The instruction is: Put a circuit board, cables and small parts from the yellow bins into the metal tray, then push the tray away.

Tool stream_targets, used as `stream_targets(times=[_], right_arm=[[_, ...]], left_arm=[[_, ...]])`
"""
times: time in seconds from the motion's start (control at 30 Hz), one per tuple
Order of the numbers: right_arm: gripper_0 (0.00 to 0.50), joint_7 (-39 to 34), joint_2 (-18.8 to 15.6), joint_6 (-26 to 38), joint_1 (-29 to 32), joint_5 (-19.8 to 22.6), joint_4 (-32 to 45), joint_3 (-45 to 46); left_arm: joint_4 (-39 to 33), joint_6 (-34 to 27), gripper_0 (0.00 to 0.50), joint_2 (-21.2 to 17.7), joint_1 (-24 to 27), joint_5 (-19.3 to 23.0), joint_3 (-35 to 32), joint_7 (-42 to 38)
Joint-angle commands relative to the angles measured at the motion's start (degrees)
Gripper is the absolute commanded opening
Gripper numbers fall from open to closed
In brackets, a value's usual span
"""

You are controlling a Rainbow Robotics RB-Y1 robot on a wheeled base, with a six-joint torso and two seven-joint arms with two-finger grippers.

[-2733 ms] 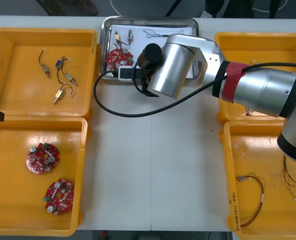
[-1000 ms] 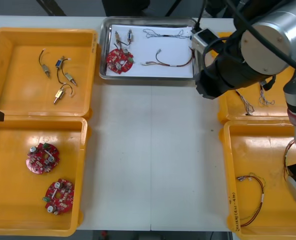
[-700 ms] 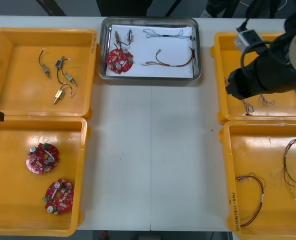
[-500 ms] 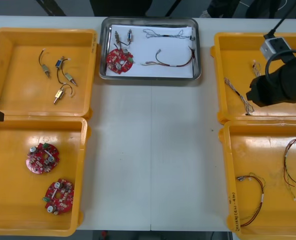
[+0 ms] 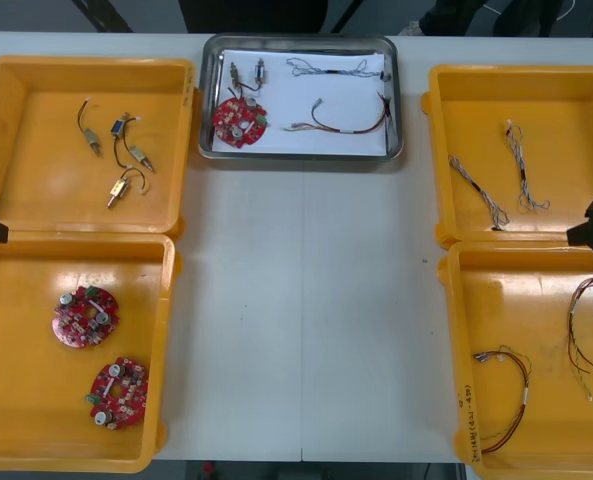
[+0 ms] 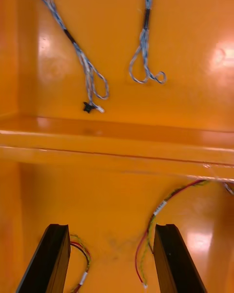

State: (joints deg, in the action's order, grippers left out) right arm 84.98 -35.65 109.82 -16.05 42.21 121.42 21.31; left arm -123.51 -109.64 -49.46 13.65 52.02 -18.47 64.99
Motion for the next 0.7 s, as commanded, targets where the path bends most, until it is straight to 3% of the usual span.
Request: stream_targets(times=[0.03,0.7], right_arm=[[0.5,-3.06,-3.9,0.18,2.33,0.86,1.89,3.3],[0.5,-6.49,-5.3,0.18,8.05,6.05,2.68,7.43]], left_arm=[[-0.24,-0.36,0.5,0.51,-0.65,-0.51,-1.66,3.47],[-0.24,-0.36,0.5,0.51,-0.65,-0.51,-1.66,3.47]])
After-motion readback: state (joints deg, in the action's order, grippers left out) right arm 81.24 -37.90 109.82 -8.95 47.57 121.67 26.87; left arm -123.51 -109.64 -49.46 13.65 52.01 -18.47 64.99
